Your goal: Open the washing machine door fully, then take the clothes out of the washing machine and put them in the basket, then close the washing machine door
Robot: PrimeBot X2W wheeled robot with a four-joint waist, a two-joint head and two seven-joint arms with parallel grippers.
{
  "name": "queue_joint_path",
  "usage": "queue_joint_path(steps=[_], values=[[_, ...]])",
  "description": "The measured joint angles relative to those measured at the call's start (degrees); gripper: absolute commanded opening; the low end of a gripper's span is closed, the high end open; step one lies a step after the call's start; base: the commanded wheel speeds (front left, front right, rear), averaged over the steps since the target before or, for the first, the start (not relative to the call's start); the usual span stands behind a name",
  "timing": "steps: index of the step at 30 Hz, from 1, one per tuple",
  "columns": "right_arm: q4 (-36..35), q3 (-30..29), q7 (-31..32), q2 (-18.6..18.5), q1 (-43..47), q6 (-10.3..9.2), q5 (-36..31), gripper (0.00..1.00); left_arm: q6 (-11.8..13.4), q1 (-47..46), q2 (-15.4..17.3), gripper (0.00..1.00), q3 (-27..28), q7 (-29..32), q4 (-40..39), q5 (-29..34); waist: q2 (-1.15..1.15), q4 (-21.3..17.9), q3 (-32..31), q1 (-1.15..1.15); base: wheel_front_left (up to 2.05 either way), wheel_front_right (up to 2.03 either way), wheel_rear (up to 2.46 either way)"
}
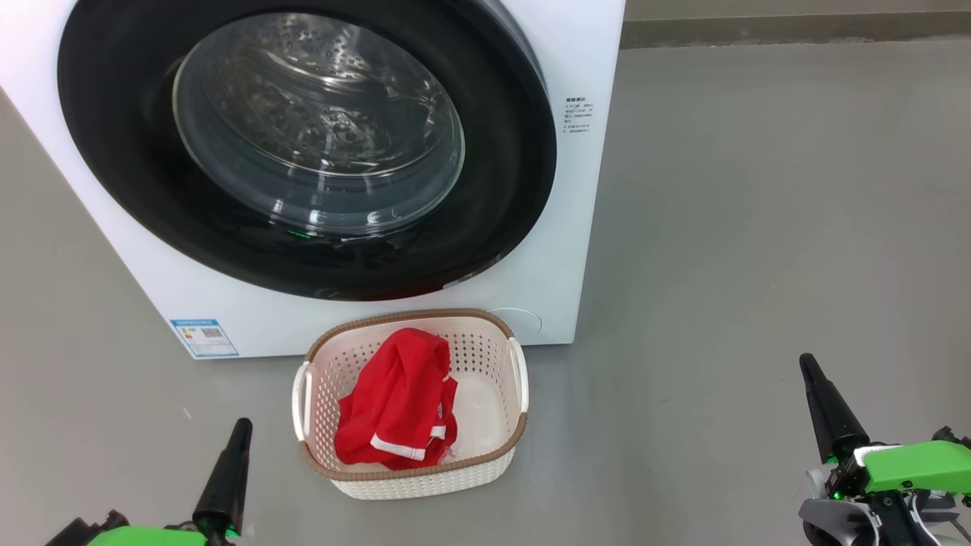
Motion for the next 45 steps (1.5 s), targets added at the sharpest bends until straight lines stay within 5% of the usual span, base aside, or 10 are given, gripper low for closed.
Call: queue_joint_path(steps=[45], values=[[0.0,0.0,0.0,0.0,0.0,-0.01,0.0,0.0,0.0,0.0,0.0,0.0,0.0,0.0,0.0,0.0,0.0,0.0,0.0,0.0,0.0,0.0,0.0]])
